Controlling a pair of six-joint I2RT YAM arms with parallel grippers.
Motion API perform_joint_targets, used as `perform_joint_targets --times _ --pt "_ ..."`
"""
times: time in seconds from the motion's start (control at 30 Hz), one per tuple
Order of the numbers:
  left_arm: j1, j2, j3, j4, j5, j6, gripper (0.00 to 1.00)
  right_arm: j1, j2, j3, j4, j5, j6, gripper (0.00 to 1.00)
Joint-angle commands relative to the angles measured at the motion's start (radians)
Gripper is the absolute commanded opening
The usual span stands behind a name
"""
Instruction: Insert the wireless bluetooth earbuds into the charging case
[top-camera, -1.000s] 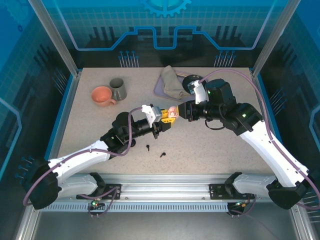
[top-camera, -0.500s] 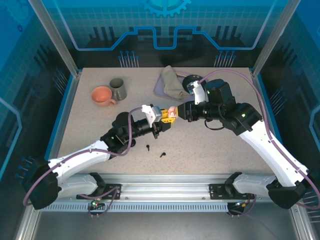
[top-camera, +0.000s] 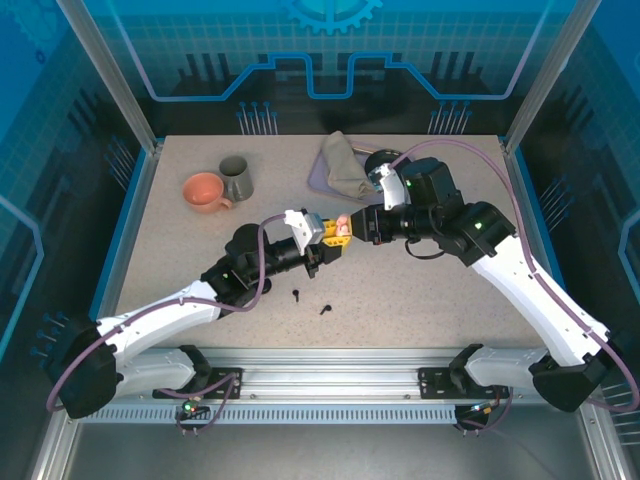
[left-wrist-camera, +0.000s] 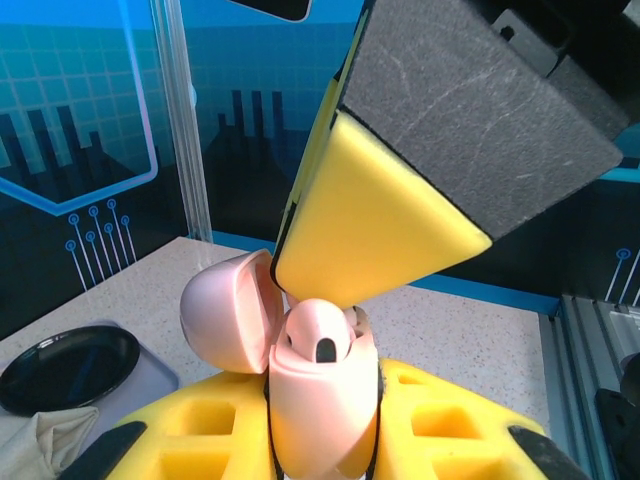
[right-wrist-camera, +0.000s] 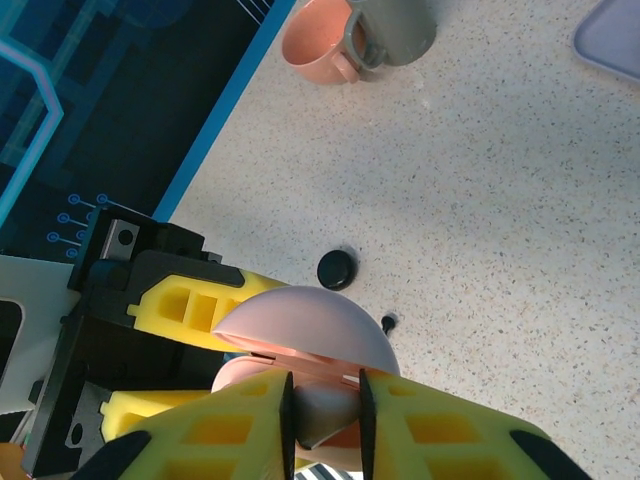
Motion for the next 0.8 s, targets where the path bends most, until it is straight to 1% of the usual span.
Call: perform_joint_targets --times 0.0,0.3,0.37,0.47,0.6,0.67,0.7,0.73,0.77 --pt "-0.006 -0.001 0.032 0.065 0.013 0.016 0.0 0.017 0.002 0.023 -0.051 -0.029 -0.001 0.27" --pt "-0.005 -0.001 0.03 0.067 0.014 0.012 0.0 -0.007 -0.025 0.046 -0.063 -0.028 -0.004 0.35" --pt "-0.005 -0.004 0.031 0.067 0.013 0.013 0.0 -0.02 -0.036 0.051 -0.069 -0.028 -0.008 0.41" --pt "-0.006 -0.006 0.029 0.067 0.013 0.013 0.0 -0.052 -0.063 0.05 -0.072 -0.034 -0.018 0.52" --pt "-0.005 -0.008 0.029 0.069 0.015 0.009 0.0 -0.113 -0.131 0.01 -0.009 -0.065 -0.061 0.7" --pt "-0.006 -0.011 0.03 0.069 0.016 0.008 0.0 -0.135 -0.173 -0.032 0.056 -0.072 -0.092 0.84" --pt "-0.006 -0.011 0.03 0.071 0.016 0.008 0.0 -0.147 -0.196 -0.057 0.096 -0.092 -0.114 0.92" --pt "-0.005 -0.013 0.028 0.071 0.016 0.008 0.0 -0.164 -0.214 -0.083 0.144 -0.12 -0.138 0.98" --pt "-0.005 -0.014 0.029 0.071 0.016 0.008 0.0 -0.173 -0.225 -0.1 0.168 -0.136 -0.152 1.0"
